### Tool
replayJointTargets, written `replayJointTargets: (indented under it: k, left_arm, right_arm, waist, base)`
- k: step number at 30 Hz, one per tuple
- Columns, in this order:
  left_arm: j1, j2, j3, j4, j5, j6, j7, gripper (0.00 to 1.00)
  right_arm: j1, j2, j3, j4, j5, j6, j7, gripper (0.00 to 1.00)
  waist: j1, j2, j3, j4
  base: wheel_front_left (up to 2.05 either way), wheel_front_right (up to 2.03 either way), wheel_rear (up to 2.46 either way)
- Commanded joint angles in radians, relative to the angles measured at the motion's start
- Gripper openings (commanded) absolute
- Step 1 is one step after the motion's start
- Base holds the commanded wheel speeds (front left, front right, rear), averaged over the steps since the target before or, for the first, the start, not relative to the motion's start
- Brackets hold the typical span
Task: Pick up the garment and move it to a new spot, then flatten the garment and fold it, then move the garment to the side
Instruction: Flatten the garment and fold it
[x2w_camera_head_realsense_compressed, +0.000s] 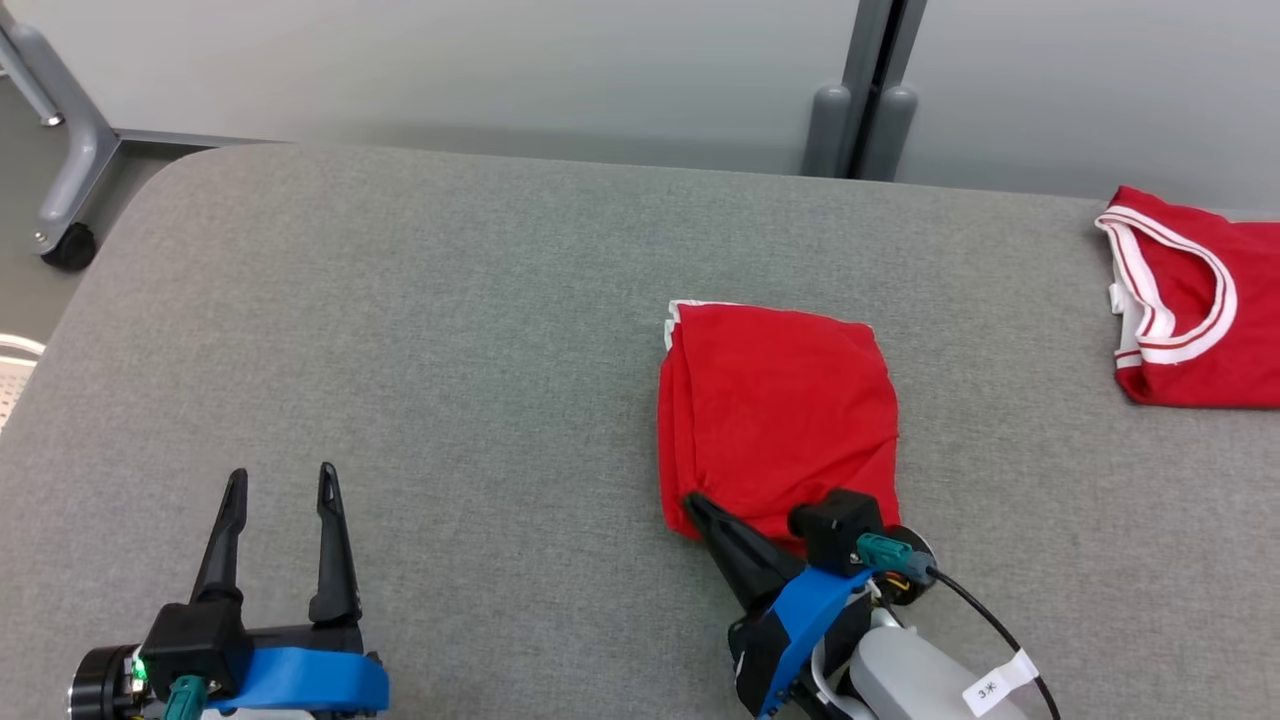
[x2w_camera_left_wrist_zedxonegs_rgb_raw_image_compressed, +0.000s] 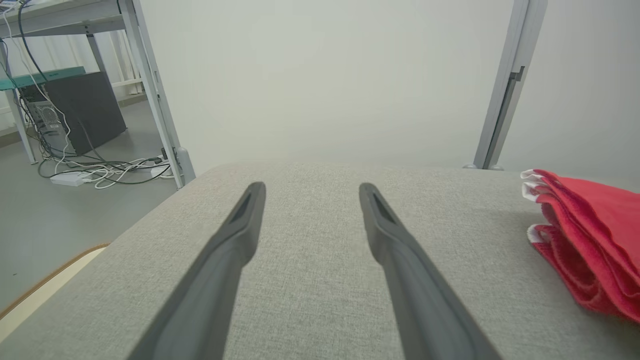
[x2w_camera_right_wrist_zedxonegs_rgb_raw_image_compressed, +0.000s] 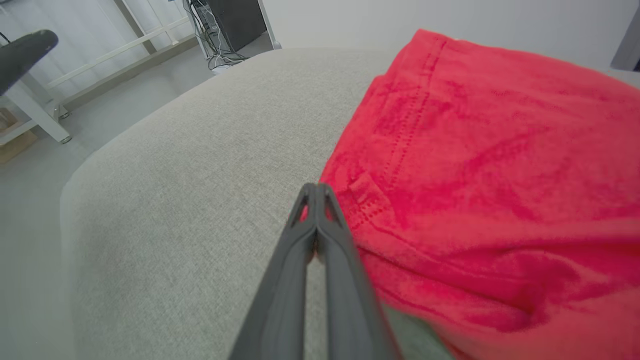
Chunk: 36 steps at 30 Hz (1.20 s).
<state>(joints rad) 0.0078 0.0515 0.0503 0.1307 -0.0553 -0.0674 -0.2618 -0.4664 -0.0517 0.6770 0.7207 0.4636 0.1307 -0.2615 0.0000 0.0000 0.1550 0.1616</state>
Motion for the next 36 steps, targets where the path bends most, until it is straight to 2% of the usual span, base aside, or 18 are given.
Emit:
replayJointTargets:
  k: [1,5,6,7,8,16,23,28,36]
  left_arm:
    - [-0.021,-0.001,-0.001,0.003,0.004,-0.002,-0.004,1.0]
    - [-0.018,0.001,0.008,0.012,0.011,-0.004,-0.004,1.0]
    - [-0.014,0.002,0.008,0.014,0.013,-0.005,-0.004,1.0]
    - [-0.01,0.003,0.009,0.015,0.014,-0.005,-0.004,1.0]
    - [-0.006,0.005,0.014,0.019,0.015,-0.005,-0.004,1.0]
    - [0.03,0.019,0.02,0.044,0.03,-0.003,-0.004,1.0]
    - [0.037,0.025,0.013,0.056,0.039,0.003,-0.004,1.0]
    - [0.049,0.028,0.01,0.063,0.036,0.005,-0.004,1.0]
    - [0.05,0.035,0.004,0.092,0.025,0.003,-0.004,1.0]
  right_arm:
    - [0.004,0.0,0.003,-0.02,0.01,0.0,-0.005,0.0]
    - [0.016,-0.001,-0.057,-0.104,0.014,0.0,-0.005,0.0]
    - [0.028,-0.002,-0.089,-0.129,0.005,0.0,-0.005,0.13]
    - [0.042,-0.009,-0.125,-0.156,-0.009,0.0,-0.004,0.47]
    - [0.057,-0.015,-0.161,-0.182,-0.023,0.0,-0.004,1.0]
    - [0.212,-0.051,-0.446,-0.344,-0.134,0.0,-0.004,1.0]
    - [0.329,-0.053,-0.599,-0.41,-0.226,0.0,-0.004,1.0]
    - [0.39,-0.027,-0.648,-0.433,-0.271,0.0,-0.004,1.0]
    - [0.436,-0.003,-0.651,-0.421,-0.303,0.0,0.002,1.0]
  waist:
    - [0.0,0.0,-0.006,-0.009]
    - [0.0,0.0,-0.026,-0.039]
    - [0.0,0.0,-0.031,-0.047]
    - [0.0,0.0,-0.038,-0.056]
    - [0.0,0.0,-0.045,-0.065]
    - [0.0,0.0,-0.095,-0.133]
    - [0.0,0.0,-0.115,-0.161]
    - [0.0,0.0,-0.137,-0.169]
    - [0.0,0.0,-0.159,-0.171]
  base:
    - [0.0,0.0,0.0]
    - [0.0,0.0,0.0]
    - [0.0,0.0,0.0]
    - [0.0,0.0,0.0]
    - [0.0,0.0,0.0]
    - [0.0,0.0,0.0]
    - [0.0,0.0,0.0]
    - [0.0,0.0,0.0]
    - [0.0,0.0,0.0]
